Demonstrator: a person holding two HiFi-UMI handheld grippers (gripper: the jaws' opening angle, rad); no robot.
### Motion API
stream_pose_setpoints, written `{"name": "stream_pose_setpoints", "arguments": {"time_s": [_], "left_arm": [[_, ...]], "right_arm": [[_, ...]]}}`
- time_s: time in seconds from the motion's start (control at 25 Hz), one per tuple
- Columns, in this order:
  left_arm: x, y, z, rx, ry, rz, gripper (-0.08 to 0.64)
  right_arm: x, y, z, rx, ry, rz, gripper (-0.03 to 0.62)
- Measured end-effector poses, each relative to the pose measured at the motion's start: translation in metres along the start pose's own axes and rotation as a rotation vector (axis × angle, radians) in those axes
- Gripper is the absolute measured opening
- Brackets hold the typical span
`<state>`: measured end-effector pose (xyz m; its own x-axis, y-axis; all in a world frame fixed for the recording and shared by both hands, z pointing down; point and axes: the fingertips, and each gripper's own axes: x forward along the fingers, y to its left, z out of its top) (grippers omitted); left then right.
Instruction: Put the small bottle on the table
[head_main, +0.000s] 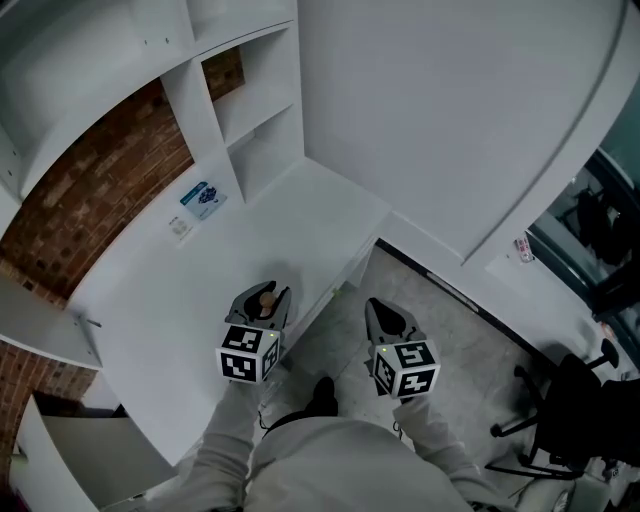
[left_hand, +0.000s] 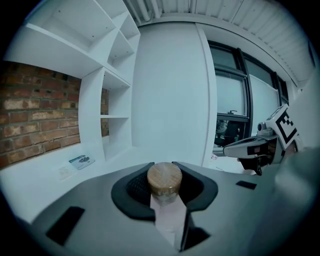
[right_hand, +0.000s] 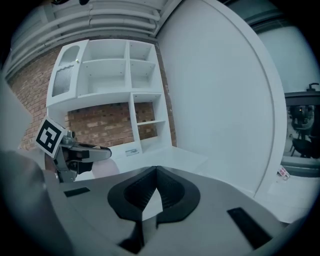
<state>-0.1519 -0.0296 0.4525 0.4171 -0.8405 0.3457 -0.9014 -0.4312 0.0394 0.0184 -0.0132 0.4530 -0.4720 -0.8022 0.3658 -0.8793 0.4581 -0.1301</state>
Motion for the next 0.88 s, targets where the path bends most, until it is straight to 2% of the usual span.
{"name": "stream_pose_setpoints", "arguments": {"time_s": [0.52, 0.88], "left_arm": [[0.056, 0.045, 0.01, -0.02, 0.011, -0.022, 0.118], [0.098, 0.059, 0.016, -0.019, 0.024, -0.018, 0.118]], "right_arm": [[0.046, -0.023, 0.018, 0.003, 0.018, -0.078, 0.028], [0.073, -0.046, 0.02, 0.013, 0.045, -0.083, 0.028]]}}
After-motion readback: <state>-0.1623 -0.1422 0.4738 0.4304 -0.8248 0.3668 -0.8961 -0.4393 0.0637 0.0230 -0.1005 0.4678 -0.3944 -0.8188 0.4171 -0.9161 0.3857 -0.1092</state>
